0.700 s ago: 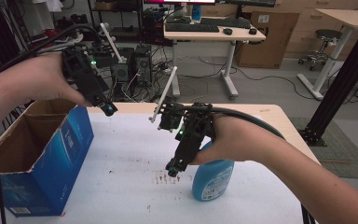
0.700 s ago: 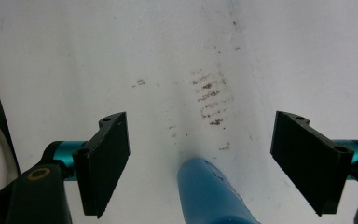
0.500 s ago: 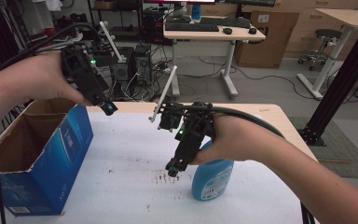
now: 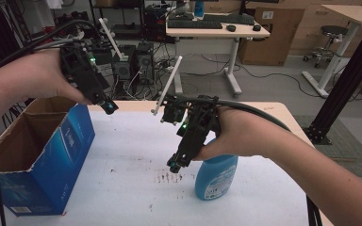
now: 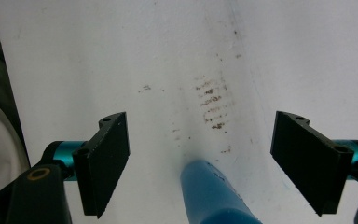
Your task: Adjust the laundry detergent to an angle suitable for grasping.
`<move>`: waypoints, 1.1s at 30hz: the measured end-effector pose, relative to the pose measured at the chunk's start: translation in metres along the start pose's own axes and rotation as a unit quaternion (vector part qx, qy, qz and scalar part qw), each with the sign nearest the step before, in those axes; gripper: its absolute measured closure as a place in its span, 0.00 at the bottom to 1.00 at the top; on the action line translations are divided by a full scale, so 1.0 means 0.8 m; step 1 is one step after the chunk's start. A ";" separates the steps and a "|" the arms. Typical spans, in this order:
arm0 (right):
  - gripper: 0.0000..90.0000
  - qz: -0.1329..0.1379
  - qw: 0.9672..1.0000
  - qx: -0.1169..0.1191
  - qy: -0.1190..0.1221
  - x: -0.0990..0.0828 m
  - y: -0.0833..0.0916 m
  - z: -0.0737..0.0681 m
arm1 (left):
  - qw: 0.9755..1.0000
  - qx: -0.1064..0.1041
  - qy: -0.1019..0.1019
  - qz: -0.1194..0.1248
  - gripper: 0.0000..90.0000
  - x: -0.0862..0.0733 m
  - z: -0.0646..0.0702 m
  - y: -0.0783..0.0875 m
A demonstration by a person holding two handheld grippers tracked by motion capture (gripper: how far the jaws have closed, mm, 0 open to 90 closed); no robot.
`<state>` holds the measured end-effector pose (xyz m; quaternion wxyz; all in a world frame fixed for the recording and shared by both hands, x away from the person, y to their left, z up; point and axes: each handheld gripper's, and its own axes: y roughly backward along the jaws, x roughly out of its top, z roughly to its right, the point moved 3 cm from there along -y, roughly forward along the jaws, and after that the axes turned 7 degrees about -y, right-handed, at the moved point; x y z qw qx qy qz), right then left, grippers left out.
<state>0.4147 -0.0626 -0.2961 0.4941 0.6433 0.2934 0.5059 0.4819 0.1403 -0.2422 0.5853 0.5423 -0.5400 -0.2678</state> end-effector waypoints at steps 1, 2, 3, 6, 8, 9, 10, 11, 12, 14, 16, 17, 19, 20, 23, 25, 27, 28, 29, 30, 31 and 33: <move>0.21 0.001 1.000 0.001 -0.002 0.000 0.002 0.000 | 1.000 0.001 -0.002 0.000 0.23 0.000 0.000 0.001; 0.21 0.001 1.000 0.001 -0.002 0.000 0.002 0.000 | 1.000 0.001 -0.002 0.000 0.23 0.000 0.000 0.001; 0.21 0.005 1.000 -0.002 0.007 0.002 0.009 0.000 | 1.000 -0.001 -0.002 0.003 0.23 0.000 0.001 0.002; 0.21 0.009 1.000 -0.001 0.003 0.004 0.016 -0.003 | 1.000 -0.004 -0.003 0.006 0.23 -0.001 0.002 0.004; 0.21 0.015 1.000 0.003 0.004 0.008 0.025 -0.005 | 1.000 -0.006 -0.002 0.013 0.23 -0.001 0.003 0.007; 0.21 0.017 1.000 0.004 0.008 0.009 0.031 -0.005 | 1.000 -0.005 -0.001 0.014 0.23 -0.002 0.004 0.008; 0.21 0.022 1.000 0.005 0.010 0.011 0.036 -0.005 | 1.000 -0.005 -0.001 0.014 0.23 -0.002 0.004 0.008; 0.21 0.022 1.000 0.004 0.008 0.012 0.041 -0.006 | 1.000 -0.004 -0.002 0.015 0.23 -0.002 0.005 0.009; 0.21 0.028 0.999 0.001 0.014 0.014 0.049 -0.005 | 1.000 -0.005 -0.003 0.015 0.23 -0.002 0.005 0.009; 0.21 0.036 0.999 0.001 0.011 0.017 0.062 -0.003 | 1.000 -0.003 -0.004 0.016 0.23 -0.001 0.008 0.010; 0.21 0.047 0.999 0.008 0.008 0.020 0.077 0.000 | 1.000 -0.003 -0.004 0.024 0.23 0.001 0.011 0.010; 0.21 0.053 0.999 0.006 0.010 0.021 0.082 0.002 | 0.999 -0.004 -0.002 0.032 0.23 0.002 0.013 0.010; 0.21 0.053 0.999 0.001 0.009 0.022 0.088 0.004 | 0.999 -0.010 -0.002 0.048 0.23 0.004 0.019 0.006; 0.21 0.060 0.998 -0.005 0.007 0.025 0.102 0.008 | 0.999 -0.010 -0.004 0.050 0.21 0.005 0.022 0.003; 0.21 0.071 0.997 0.000 0.006 0.028 0.118 0.013 | 0.998 -0.008 -0.012 0.058 0.21 0.007 0.030 -0.004; 0.21 0.074 0.997 -0.006 0.004 0.030 0.127 0.016 | 0.997 -0.009 -0.003 0.080 0.21 0.010 0.039 -0.009; 0.21 0.079 0.997 -0.008 0.004 0.031 0.136 0.019 | 0.996 -0.012 -0.011 0.093 0.21 0.012 0.047 -0.014; 0.21 0.082 0.997 -0.008 0.004 0.032 0.140 0.020 | 0.995 -0.011 -0.014 0.098 0.21 0.013 0.050 -0.016; 0.21 0.086 0.996 -0.009 0.003 0.033 0.144 0.021 | 0.994 -0.011 -0.018 0.103 0.21 0.015 0.054 -0.019; 0.21 0.086 0.996 -0.009 0.003 0.033 0.144 0.021 | 0.994 -0.011 -0.018 0.103 0.21 0.015 0.054 -0.019; 0.21 0.087 0.996 -0.010 0.003 0.034 0.148 0.023 | 0.993 -0.011 -0.021 0.117 0.21 0.019 0.065 -0.026; 0.13 0.091 0.996 -0.019 -0.001 0.038 0.160 0.028 | 0.991 -0.022 -0.028 0.132 0.21 0.024 0.077 -0.035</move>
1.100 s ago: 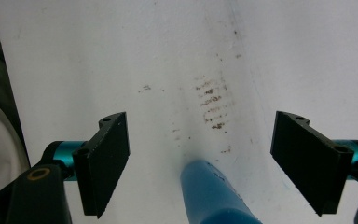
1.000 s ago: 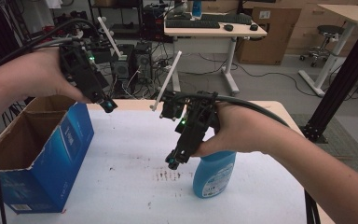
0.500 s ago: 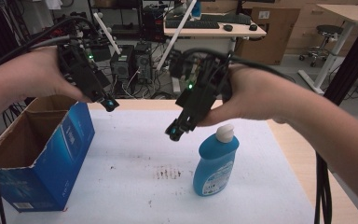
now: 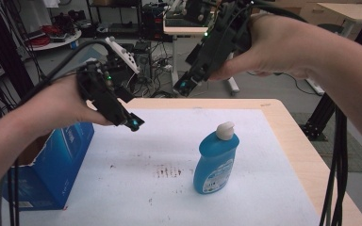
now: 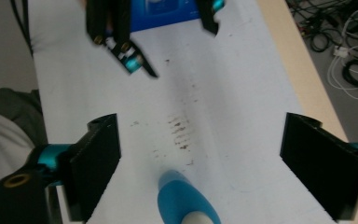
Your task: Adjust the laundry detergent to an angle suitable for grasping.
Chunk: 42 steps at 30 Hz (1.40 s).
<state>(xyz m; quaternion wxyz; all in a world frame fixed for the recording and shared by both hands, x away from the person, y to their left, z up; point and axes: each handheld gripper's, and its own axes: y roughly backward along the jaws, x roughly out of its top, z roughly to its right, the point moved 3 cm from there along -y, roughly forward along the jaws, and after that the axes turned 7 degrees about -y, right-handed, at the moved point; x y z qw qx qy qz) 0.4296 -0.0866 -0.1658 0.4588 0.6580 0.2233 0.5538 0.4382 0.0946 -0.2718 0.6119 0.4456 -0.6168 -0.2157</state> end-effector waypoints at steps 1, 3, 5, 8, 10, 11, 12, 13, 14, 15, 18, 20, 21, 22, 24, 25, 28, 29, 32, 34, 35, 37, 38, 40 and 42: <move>0.13 0.001 1.000 -0.001 0.000 0.001 0.003 0.001 | 1.000 -0.001 0.001 0.006 0.21 0.001 0.003 -0.004; 0.13 0.006 1.000 -0.003 -0.001 0.004 0.007 0.004 | 1.000 -0.008 0.004 0.025 0.21 0.005 0.014 -0.014; 0.13 0.006 1.000 -0.001 -0.001 0.004 0.008 0.005 | 1.000 -0.010 0.002 0.028 0.21 0.007 0.018 -0.019; 0.13 0.004 1.000 -0.002 -0.003 0.005 0.010 0.007 | 0.999 -0.016 0.006 0.048 0.21 0.013 0.032 -0.036; 0.13 0.003 1.000 -0.002 -0.005 0.005 0.011 0.009 | 0.998 -0.025 0.000 0.050 0.21 0.017 0.040 -0.047; 0.13 0.003 1.000 -0.002 -0.005 0.005 0.011 0.009 | 0.998 -0.026 -0.001 0.055 0.21 0.020 0.045 -0.053; 0.13 0.003 1.000 -0.003 -0.005 0.005 0.011 0.009 | 0.998 -0.028 -0.002 0.059 0.21 0.023 0.049 -0.058; 0.13 0.003 1.000 -0.004 -0.007 0.005 0.011 0.010 | 0.997 -0.030 0.001 0.066 0.21 0.026 0.054 -0.064; 0.13 0.003 1.000 -0.002 -0.007 0.006 0.012 0.010 | 0.997 -0.032 0.002 0.074 0.21 0.029 0.059 -0.069; 0.13 0.003 1.000 -0.002 -0.007 0.006 0.012 0.010 | 0.997 -0.032 0.002 0.074 0.21 0.029 0.059 -0.069; 0.13 0.003 1.000 -0.004 -0.011 0.006 0.013 0.013 | 0.996 -0.041 -0.001 0.082 0.21 0.041 0.072 -0.090; 0.13 0.003 1.000 -0.003 -0.011 0.006 0.014 0.014 | 0.995 -0.048 0.002 0.085 0.21 0.044 0.075 -0.097; 0.13 0.002 1.000 -0.003 -0.012 0.005 0.014 0.014 | 0.995 -0.046 0.009 0.090 0.21 0.048 0.079 -0.106; 0.13 0.002 1.000 -0.003 -0.012 0.005 0.014 0.014 | 0.995 -0.046 0.009 0.090 0.21 0.048 0.079 -0.106; 0.13 0.003 1.000 -0.003 -0.012 0.005 0.014 0.015 | 0.994 -0.049 0.015 0.097 0.21 0.053 0.083 -0.116; 0.13 0.004 1.000 -0.003 -0.012 0.005 0.015 0.015 | 0.994 -0.049 0.015 0.098 0.21 0.055 0.084 -0.120; 0.13 0.004 1.000 -0.002 -0.011 0.005 0.015 0.014 | 0.993 -0.045 0.015 0.104 0.21 0.058 0.087 -0.128; 0.13 0.004 1.000 -0.002 -0.011 0.005 0.015 0.014 | 0.993 -0.045 0.015 0.104 0.21 0.058 0.087 -0.128; 0.13 0.000 1.000 0.000 -0.006 0.005 0.014 0.013 | 0.993 -0.042 0.026 0.110 0.21 0.060 0.090 -0.139; 0.13 0.000 1.000 0.000 -0.006 0.005 0.013 0.013 | 0.993 -0.038 0.027 0.111 0.21 0.062 0.091 -0.144; 0.13 -0.001 1.000 0.000 -0.006 0.005 0.012 0.013 | 0.993 -0.042 0.024 0.110 0.21 0.062 0.091 -0.146; 0.13 -0.003 1.000 0.001 -0.006 0.005 0.011 0.014 | 0.993 -0.038 0.022 0.109 0.21 0.065 0.094 -0.150; 0.13 -0.003 1.000 0.001 -0.005 0.006 0.011 0.014 | 0.993 -0.036 0.022 0.111 0.21 0.066 0.095 -0.153; 0.13 -0.004 1.000 0.002 -0.004 0.006 0.009 0.014 | 0.993 -0.035 0.026 0.112 0.21 0.067 0.095 -0.156; 0.13 -0.004 1.000 0.003 -0.004 0.007 0.008 0.014 | 0.992 -0.032 0.033 0.116 0.21 0.068 0.096 -0.159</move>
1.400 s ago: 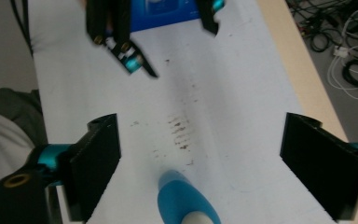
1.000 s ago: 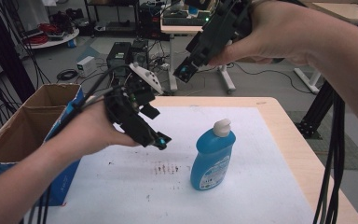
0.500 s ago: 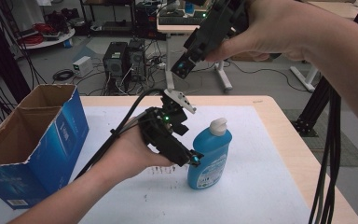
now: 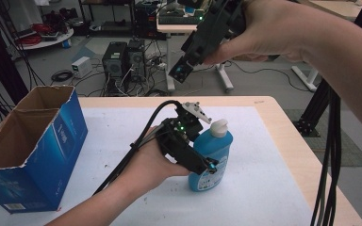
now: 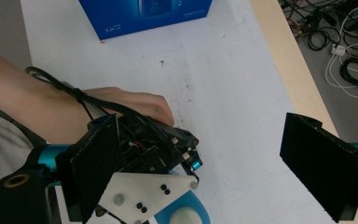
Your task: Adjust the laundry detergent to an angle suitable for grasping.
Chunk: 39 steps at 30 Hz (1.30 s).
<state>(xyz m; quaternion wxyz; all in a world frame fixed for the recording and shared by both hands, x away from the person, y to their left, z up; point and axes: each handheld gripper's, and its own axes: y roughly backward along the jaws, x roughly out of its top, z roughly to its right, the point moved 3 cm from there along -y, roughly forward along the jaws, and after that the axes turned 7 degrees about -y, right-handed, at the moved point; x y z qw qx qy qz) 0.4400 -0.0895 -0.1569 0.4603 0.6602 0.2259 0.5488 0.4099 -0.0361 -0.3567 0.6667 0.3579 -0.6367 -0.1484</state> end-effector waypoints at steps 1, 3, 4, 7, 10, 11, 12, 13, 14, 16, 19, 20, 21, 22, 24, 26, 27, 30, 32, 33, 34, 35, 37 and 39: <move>0.13 -0.001 1.000 0.000 0.001 0.000 0.000 0.000 | 1.000 0.000 0.002 0.003 0.21 0.000 0.000 -0.001; 0.13 -0.002 1.000 0.000 0.000 0.000 -0.001 0.000 | 1.000 0.003 0.000 0.004 0.21 0.001 0.000 -0.003; 0.13 -0.003 1.000 0.000 0.001 0.001 -0.002 0.000 | 1.000 0.004 0.001 0.007 0.21 0.002 0.000 -0.004; 0.13 -0.004 1.000 0.001 0.000 0.000 -0.002 0.000 | 1.000 0.006 0.002 0.006 0.21 0.002 0.001 -0.008; 0.13 -0.004 1.000 0.001 0.000 0.000 -0.002 0.001 | 1.000 0.008 0.004 0.006 0.21 0.002 0.001 -0.012; 0.13 -0.004 1.000 0.000 -0.001 0.000 -0.002 0.001 | 1.000 0.007 0.004 0.007 0.21 0.002 0.001 -0.012; 0.13 -0.005 1.000 0.000 -0.001 0.000 -0.002 0.001 | 1.000 0.007 0.004 0.006 0.21 0.002 0.001 -0.013; 0.13 -0.005 1.000 0.000 -0.001 0.000 -0.002 0.001 | 1.000 0.007 0.004 0.006 0.21 0.002 0.001 -0.013; 0.13 -0.005 1.000 0.000 -0.001 0.000 -0.002 0.001 | 1.000 0.009 0.001 0.005 0.21 0.002 0.000 -0.015; 0.13 -0.006 1.000 0.000 -0.001 -0.001 -0.003 0.002 | 1.000 0.008 0.002 0.004 0.21 0.002 0.001 -0.017; 0.13 -0.007 1.000 0.001 0.000 -0.001 -0.003 0.001 | 1.000 0.008 0.000 0.001 0.21 0.002 0.001 -0.019; 0.13 -0.007 1.000 0.001 0.001 -0.001 -0.003 0.001 | 1.000 0.007 0.001 0.001 0.21 0.002 0.001 -0.020; 0.13 -0.007 1.000 0.001 0.001 -0.001 -0.003 0.001 | 1.000 0.008 0.002 0.002 0.21 0.002 0.001 -0.021; 0.13 -0.007 1.000 0.001 0.001 -0.001 -0.003 0.001 | 1.000 0.008 0.002 0.002 0.21 0.002 0.001 -0.021; 0.13 -0.007 1.000 0.000 0.001 -0.001 -0.003 0.001 | 1.000 0.010 0.003 0.002 0.21 0.002 0.001 -0.022; 0.13 -0.008 1.000 0.001 0.000 -0.001 -0.003 0.001 | 1.000 0.008 0.003 0.002 0.21 0.002 0.000 -0.023; 0.13 -0.008 1.000 0.001 0.000 -0.001 -0.004 0.001 | 1.000 0.008 0.004 0.002 0.21 0.002 0.000 -0.023; 0.13 -0.009 1.000 0.001 0.000 -0.001 -0.004 0.001 | 1.000 0.008 0.006 0.000 0.21 0.002 0.000 -0.026; 0.13 -0.010 1.000 -0.001 0.000 -0.001 -0.004 0.002 | 1.000 0.008 0.005 -0.004 0.21 0.001 0.001 -0.027; 0.13 -0.010 1.000 -0.001 0.000 -0.001 -0.004 0.002 | 1.000 0.008 0.005 -0.004 0.21 0.001 0.001 -0.028; 0.13 -0.010 1.000 -0.001 -0.002 -0.001 -0.004 0.002 | 1.000 0.009 0.005 -0.005 0.21 0.001 0.001 -0.028; 0.13 -0.010 1.000 -0.001 -0.002 -0.001 -0.004 0.002 | 1.000 0.009 0.006 -0.006 0.21 0.001 0.001 -0.028; 0.13 -0.010 1.000 -0.002 -0.002 -0.001 -0.005 0.002 | 1.000 0.009 0.011 -0.006 0.21 0.001 0.001 -0.028; 0.13 -0.011 1.000 -0.003 -0.002 -0.002 -0.005 0.002 | 1.000 0.008 0.014 -0.007 0.22 0.000 0.001 -0.028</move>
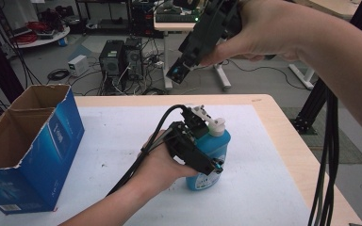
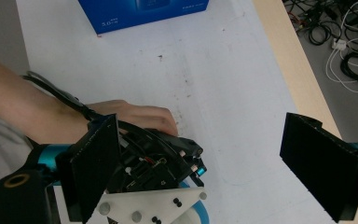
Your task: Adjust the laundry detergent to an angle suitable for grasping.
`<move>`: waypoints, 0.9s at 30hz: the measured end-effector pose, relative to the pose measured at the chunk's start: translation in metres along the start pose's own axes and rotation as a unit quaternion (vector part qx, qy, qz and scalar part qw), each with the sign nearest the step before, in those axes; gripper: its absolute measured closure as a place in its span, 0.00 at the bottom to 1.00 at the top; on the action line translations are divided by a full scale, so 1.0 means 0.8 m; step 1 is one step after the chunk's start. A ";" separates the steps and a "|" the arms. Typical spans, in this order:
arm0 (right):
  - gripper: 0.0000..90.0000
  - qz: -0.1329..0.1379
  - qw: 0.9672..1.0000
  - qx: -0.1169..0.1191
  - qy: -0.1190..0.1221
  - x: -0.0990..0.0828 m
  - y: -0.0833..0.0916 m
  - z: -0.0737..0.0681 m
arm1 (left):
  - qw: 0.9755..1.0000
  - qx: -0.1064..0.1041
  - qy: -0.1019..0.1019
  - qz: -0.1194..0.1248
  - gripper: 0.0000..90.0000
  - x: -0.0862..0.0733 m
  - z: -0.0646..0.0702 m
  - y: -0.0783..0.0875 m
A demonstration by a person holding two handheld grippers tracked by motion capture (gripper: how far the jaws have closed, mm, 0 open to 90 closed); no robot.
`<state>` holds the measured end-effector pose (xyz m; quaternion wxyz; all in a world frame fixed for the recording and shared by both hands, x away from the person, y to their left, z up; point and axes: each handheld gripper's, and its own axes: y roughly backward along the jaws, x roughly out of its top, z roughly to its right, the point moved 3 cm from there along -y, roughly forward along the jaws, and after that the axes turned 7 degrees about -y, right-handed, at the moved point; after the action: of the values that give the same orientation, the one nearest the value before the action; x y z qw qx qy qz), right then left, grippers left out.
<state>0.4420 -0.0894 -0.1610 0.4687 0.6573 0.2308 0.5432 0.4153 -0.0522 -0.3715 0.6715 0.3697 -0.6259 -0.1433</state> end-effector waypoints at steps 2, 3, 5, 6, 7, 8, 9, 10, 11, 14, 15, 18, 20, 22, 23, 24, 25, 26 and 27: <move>0.13 0.000 1.000 0.000 0.000 0.000 0.000 0.000 | 1.000 -0.002 -0.002 -0.001 0.24 0.000 -0.001 0.001; 0.13 0.000 1.000 -0.001 -0.001 0.000 0.000 0.000 | 1.000 -0.001 0.001 0.003 0.24 0.000 0.000 0.001; 0.13 -0.001 1.000 -0.001 0.000 0.001 -0.001 0.000 | 1.000 0.003 0.002 0.003 0.25 0.000 -0.001 0.001; 0.13 -0.001 1.000 -0.001 0.000 0.001 -0.001 0.000 | 1.000 0.004 0.003 0.003 0.25 0.000 -0.001 0.001; 0.13 -0.001 1.000 -0.001 0.000 0.001 -0.002 0.000 | 1.000 0.004 0.004 0.004 0.25 0.000 -0.001 0.001; 0.13 -0.001 1.000 -0.001 0.001 0.001 -0.002 0.000 | 1.000 0.004 0.006 0.006 0.26 0.000 -0.002 0.001; 0.13 -0.003 1.000 -0.001 0.001 0.001 -0.002 0.000 | 1.000 0.003 0.007 0.007 0.27 0.000 -0.002 0.001; 0.13 -0.003 1.000 -0.001 0.001 0.001 -0.003 0.000 | 1.000 0.003 0.006 0.007 0.27 0.000 -0.002 0.001; 0.13 -0.003 1.000 -0.001 0.001 0.001 -0.003 0.000 | 1.000 0.003 0.006 0.007 0.27 0.000 -0.002 0.001; 0.13 -0.002 1.000 0.001 0.002 0.001 -0.003 0.000 | 1.000 0.005 0.007 0.007 0.29 0.000 -0.002 0.001; 0.13 -0.003 1.000 0.000 0.002 0.001 -0.004 0.000 | 1.000 0.006 0.007 0.007 0.29 0.000 -0.002 0.001; 0.13 -0.004 1.000 0.000 0.001 0.001 -0.004 0.001 | 1.000 0.003 0.009 0.010 0.29 0.000 -0.002 0.001; 0.13 -0.003 1.000 0.000 0.000 0.001 -0.004 0.001 | 1.000 0.004 0.009 0.011 0.32 0.001 -0.001 0.000; 0.13 -0.003 1.000 0.000 0.000 0.001 -0.003 0.001 | 1.000 0.002 0.008 0.008 0.32 0.000 -0.001 0.000; 0.13 -0.003 1.000 0.000 0.000 0.001 -0.003 0.000 | 1.000 0.001 0.007 0.009 0.34 0.000 -0.001 0.000; 0.13 -0.003 1.000 -0.001 0.000 0.001 -0.003 0.001 | 1.000 0.003 0.007 0.008 0.34 0.001 -0.001 0.000; 0.13 -0.003 1.000 -0.001 0.000 0.001 -0.003 0.001 | 1.000 0.003 0.007 0.009 0.34 0.001 0.000 0.000; 0.13 -0.003 1.000 0.000 -0.001 0.001 -0.003 0.001 | 1.000 0.003 0.009 0.011 0.34 0.001 0.000 -0.001; 0.13 -0.003 1.000 -0.001 0.000 0.001 -0.003 0.001 | 1.000 0.005 0.008 0.009 0.34 0.001 0.000 -0.001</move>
<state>0.4435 -0.0880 -0.1628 0.4709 0.6565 0.2324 0.5415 0.4157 -0.0531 -0.3713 0.6761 0.3680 -0.6247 -0.1311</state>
